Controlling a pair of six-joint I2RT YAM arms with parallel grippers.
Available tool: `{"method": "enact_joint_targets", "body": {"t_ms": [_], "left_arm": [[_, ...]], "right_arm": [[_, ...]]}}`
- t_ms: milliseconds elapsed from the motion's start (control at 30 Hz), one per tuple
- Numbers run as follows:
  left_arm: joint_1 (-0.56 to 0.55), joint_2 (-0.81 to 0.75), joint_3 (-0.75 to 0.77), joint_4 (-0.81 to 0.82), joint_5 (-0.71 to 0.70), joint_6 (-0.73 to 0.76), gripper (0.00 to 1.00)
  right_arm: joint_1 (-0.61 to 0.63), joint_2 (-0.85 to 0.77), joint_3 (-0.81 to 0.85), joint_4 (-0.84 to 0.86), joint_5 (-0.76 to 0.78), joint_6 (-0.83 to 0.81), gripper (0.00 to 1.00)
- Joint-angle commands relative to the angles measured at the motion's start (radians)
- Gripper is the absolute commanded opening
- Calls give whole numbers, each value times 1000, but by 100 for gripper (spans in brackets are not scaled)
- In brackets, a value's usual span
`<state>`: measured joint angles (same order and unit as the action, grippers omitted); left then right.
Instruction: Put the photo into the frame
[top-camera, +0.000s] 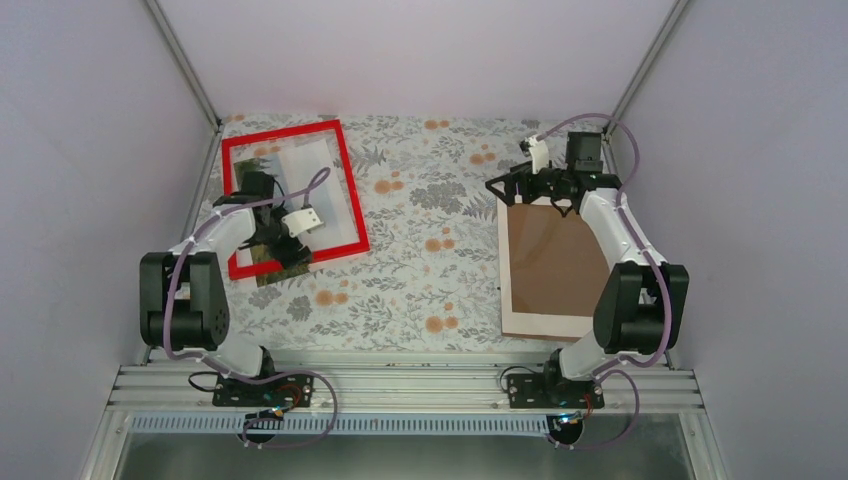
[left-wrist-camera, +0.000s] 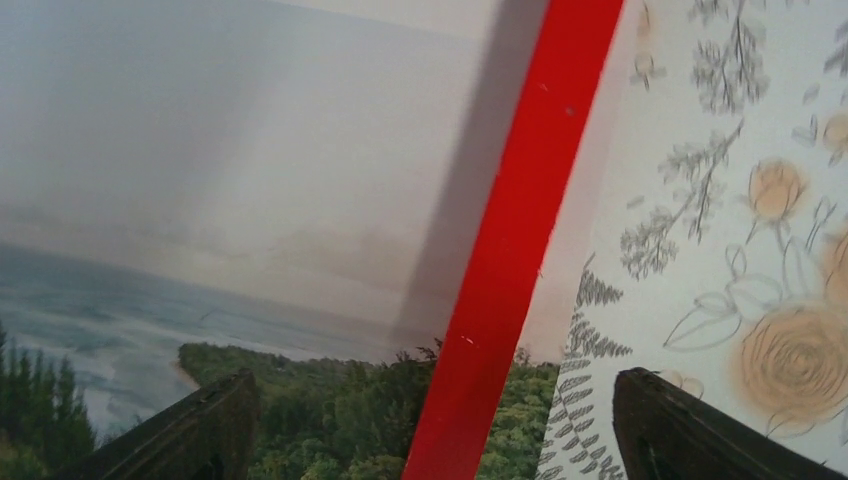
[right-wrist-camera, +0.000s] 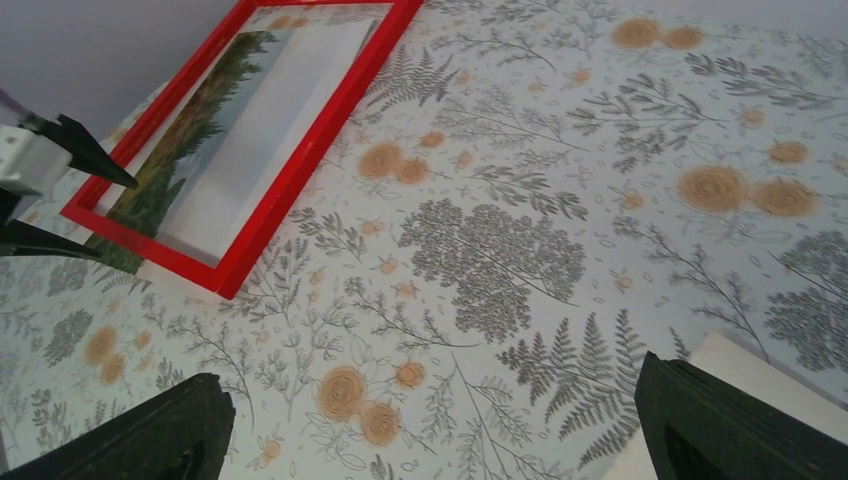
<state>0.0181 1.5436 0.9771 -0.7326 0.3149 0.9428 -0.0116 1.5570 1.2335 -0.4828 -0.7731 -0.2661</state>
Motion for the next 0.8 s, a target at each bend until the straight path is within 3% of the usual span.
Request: {"method": "enact_joint_targets", "body": {"t_ms": [0,467,767], "left_arm": [[-15,44,-24,-4,-37,155,85],[-29,145,-61,62,-110,224,59],[-29,129,-36,27,-91,216,26]], "right_arm": [[36,-11,-8,48,-44,10,100],[94,18,-39,138,-97,190,100],[127,29,-97,196,-151,325,100]]}}
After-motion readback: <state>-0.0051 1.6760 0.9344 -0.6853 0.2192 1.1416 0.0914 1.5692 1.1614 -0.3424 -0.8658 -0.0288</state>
